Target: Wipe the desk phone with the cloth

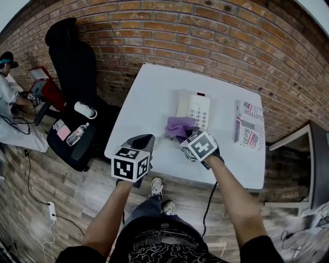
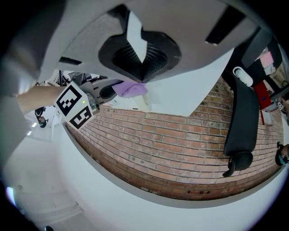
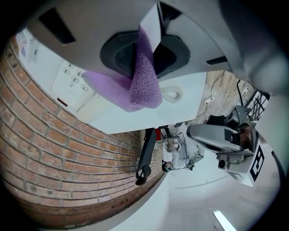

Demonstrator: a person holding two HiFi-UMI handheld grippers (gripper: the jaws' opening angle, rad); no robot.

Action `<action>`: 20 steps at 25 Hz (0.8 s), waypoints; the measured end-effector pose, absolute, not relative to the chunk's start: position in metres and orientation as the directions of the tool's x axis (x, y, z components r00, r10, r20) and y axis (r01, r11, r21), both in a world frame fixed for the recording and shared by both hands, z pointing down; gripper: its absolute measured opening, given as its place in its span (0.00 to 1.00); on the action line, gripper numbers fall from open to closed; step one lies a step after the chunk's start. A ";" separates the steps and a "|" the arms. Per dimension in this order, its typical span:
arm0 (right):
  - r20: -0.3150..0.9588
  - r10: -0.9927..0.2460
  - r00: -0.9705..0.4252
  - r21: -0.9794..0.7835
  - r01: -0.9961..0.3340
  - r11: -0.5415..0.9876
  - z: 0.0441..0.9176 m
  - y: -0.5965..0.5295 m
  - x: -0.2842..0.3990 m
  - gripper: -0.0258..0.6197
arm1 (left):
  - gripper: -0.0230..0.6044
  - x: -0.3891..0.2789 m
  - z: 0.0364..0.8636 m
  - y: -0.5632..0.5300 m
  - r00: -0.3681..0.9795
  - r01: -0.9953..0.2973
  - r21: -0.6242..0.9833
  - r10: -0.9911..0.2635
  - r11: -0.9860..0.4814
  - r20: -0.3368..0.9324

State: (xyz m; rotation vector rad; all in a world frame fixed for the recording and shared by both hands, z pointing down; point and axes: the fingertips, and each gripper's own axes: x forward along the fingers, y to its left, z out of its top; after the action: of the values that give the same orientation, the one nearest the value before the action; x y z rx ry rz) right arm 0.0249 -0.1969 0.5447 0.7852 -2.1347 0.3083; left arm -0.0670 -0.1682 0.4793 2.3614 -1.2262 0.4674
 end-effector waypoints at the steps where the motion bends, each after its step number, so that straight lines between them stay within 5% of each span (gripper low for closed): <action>1: 0.770 -0.431 -0.471 0.051 -0.628 0.777 0.542 -0.197 0.026 0.11 | 0.05 -0.066 0.479 -0.170 0.552 -0.828 0.222 -0.680 -0.515 0.482; 20: 0.649 -0.578 -0.495 0.126 -0.679 0.724 0.429 -0.308 0.065 0.11 | 0.05 -0.037 0.463 -0.271 0.607 -0.786 0.228 -0.648 -0.575 0.459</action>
State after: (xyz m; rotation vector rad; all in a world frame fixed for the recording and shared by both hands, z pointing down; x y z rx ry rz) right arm 0.0654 -0.3083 0.4288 0.9462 -2.2366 0.1901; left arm -0.0366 -0.2715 0.4627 2.4258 -1.1440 0.4592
